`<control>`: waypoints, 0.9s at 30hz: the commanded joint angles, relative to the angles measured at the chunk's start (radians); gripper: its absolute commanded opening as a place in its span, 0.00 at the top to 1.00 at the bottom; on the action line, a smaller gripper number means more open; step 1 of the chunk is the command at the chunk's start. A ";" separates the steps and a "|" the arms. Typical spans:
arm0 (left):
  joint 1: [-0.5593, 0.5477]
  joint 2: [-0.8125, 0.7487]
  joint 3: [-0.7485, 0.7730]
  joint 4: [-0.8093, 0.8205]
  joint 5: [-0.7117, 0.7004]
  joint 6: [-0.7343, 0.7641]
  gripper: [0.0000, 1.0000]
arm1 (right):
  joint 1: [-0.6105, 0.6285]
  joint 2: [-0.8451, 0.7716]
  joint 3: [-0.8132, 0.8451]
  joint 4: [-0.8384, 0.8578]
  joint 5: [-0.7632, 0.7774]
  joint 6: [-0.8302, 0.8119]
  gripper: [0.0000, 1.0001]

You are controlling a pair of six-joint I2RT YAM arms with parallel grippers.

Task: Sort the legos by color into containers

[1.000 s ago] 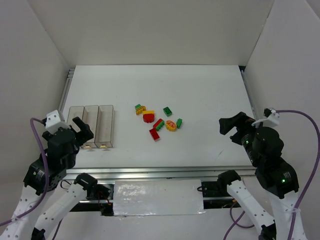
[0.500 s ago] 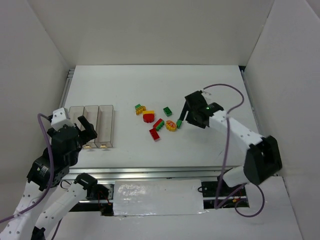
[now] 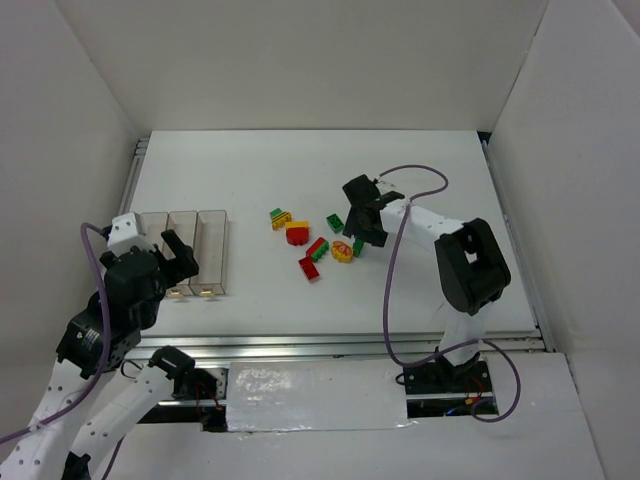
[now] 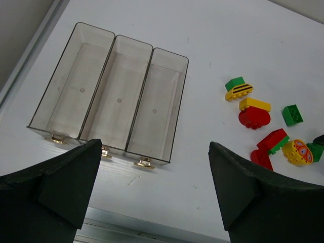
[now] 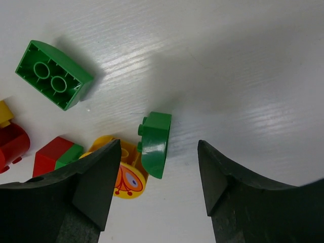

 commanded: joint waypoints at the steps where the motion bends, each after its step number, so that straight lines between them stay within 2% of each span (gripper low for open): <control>1: 0.004 0.011 -0.006 0.046 0.015 0.031 0.00 | 0.006 0.046 0.056 0.038 0.022 0.010 0.32; 6: 0.006 0.010 -0.007 0.046 0.018 0.031 0.00 | 0.003 0.071 0.039 0.052 0.023 0.016 0.37; 11: 0.004 0.017 -0.007 0.052 0.026 0.036 0.00 | 0.005 0.070 0.016 0.062 0.034 0.019 0.48; 12: 0.006 0.019 -0.006 0.049 0.027 0.036 0.00 | 0.005 0.067 0.011 0.064 0.039 0.019 0.56; 15: 0.004 0.017 -0.007 0.052 0.029 0.037 0.01 | 0.003 0.048 0.001 0.075 0.049 0.016 0.63; 21: 0.004 0.017 -0.006 0.049 0.029 0.036 0.00 | -0.009 0.059 0.007 0.075 0.026 0.008 0.56; 27: 0.004 0.019 -0.007 0.050 0.032 0.037 0.00 | -0.011 0.086 -0.005 0.084 0.019 0.007 0.57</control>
